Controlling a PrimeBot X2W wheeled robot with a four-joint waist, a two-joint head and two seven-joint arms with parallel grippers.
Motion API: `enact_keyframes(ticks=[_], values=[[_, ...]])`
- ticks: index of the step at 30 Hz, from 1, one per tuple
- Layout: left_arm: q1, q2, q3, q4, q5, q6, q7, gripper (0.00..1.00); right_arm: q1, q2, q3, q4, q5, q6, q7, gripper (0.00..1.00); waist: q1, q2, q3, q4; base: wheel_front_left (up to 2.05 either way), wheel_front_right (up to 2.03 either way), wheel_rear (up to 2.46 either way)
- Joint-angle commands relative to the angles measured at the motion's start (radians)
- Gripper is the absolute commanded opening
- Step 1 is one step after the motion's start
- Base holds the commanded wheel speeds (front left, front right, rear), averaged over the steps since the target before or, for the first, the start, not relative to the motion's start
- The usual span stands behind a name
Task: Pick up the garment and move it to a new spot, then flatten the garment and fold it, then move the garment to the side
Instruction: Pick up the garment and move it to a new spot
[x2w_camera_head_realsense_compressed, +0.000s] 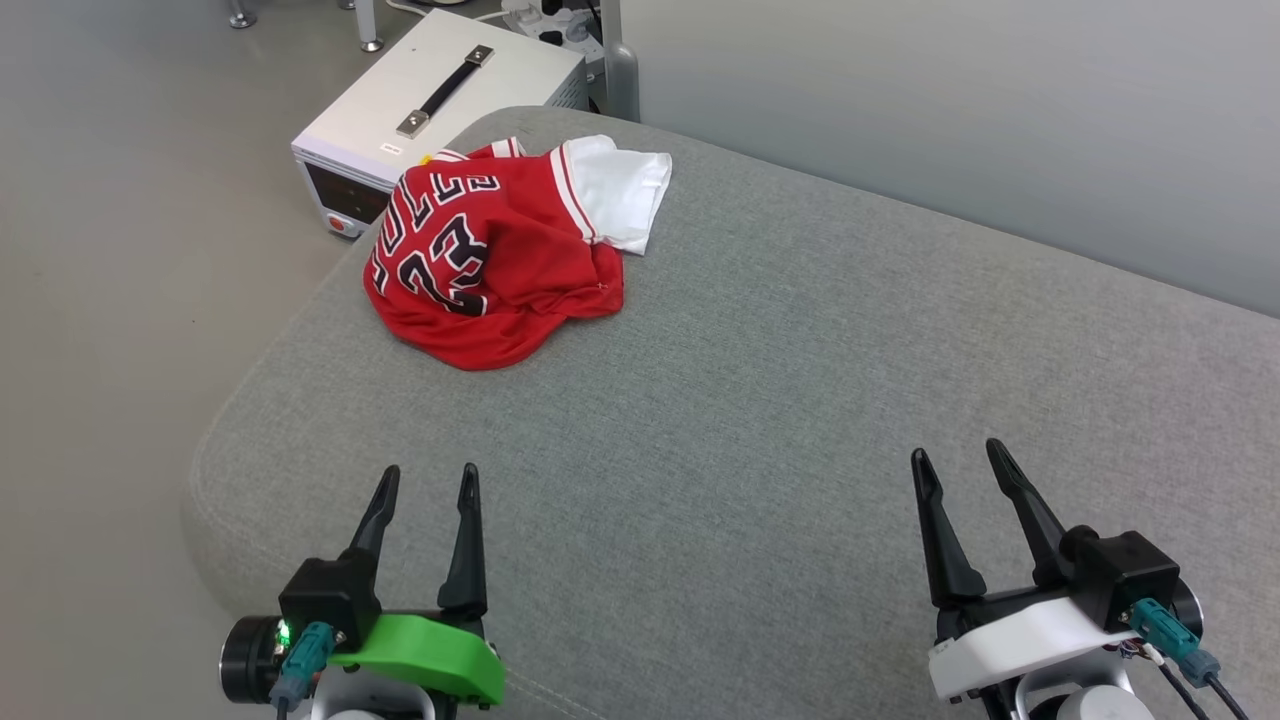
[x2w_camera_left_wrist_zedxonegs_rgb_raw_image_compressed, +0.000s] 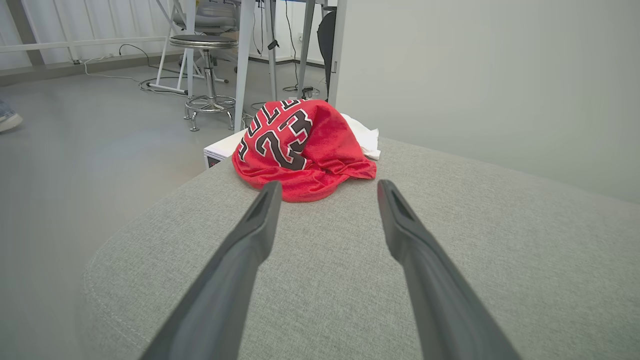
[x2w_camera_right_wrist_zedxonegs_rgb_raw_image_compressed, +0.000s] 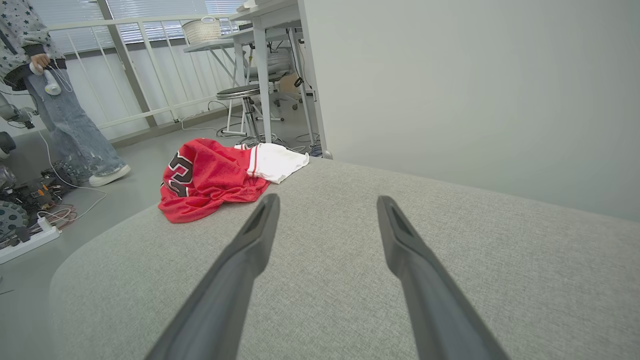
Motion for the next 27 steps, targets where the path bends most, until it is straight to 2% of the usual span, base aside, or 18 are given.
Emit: enact_keyframes(ticks=[1,8,10,14,18,23,27], values=[[0.012,-0.006,0.004,-0.001,-0.009,-0.003,-0.006,1.0,0.002,-0.002,0.003,0.001,0.006,-0.001,-0.009,1.0,0.0,0.0,0.008,-0.007,0.0,0.0,0.0],[-0.025,-0.006,0.035,0.038,-0.053,-0.007,-0.006,1.0,-0.021,-0.006,-0.002,-0.022,-0.003,-0.001,-0.009,1.0,0.0,0.0,0.078,-0.043,0.0,0.0,0.0],[-0.058,-0.004,0.045,0.079,-0.064,-0.029,-0.006,1.0,-0.036,-0.009,-0.002,-0.037,0.007,-0.001,-0.009,1.0,0.0,0.0,0.115,-0.058,0.0,0.0,0.0],[-0.177,0.038,0.071,0.159,-0.057,-0.068,-0.006,1.0,-0.066,-0.041,0.006,-0.075,-0.002,-0.001,-0.009,1.0,0.0,0.0,0.195,-0.089,0.0,0.0,0.0],[-0.343,0.122,0.067,0.267,-0.074,-0.094,0.028,1.0,-0.09,-0.073,0.008,-0.107,-0.005,-0.001,-0.009,1.0,0.0,0.0,0.269,-0.121,0.0,0.0,0.0],[-0.59,0.244,0.058,0.356,-0.139,-0.106,0.152,1.0,-0.136,-0.107,0.01,-0.146,-0.012,-0.001,0.004,1.0,0.0,0.0,0.368,-0.165,0.0,0.0,0.0],[-0.752,0.354,-0.041,0.407,-0.226,-0.108,0.296,1.0,-0.168,-0.119,0.015,-0.172,-0.012,-0.001,0.015,1.0,0.0,0.0,0.434,-0.205,0.0,0.0,0.0]])
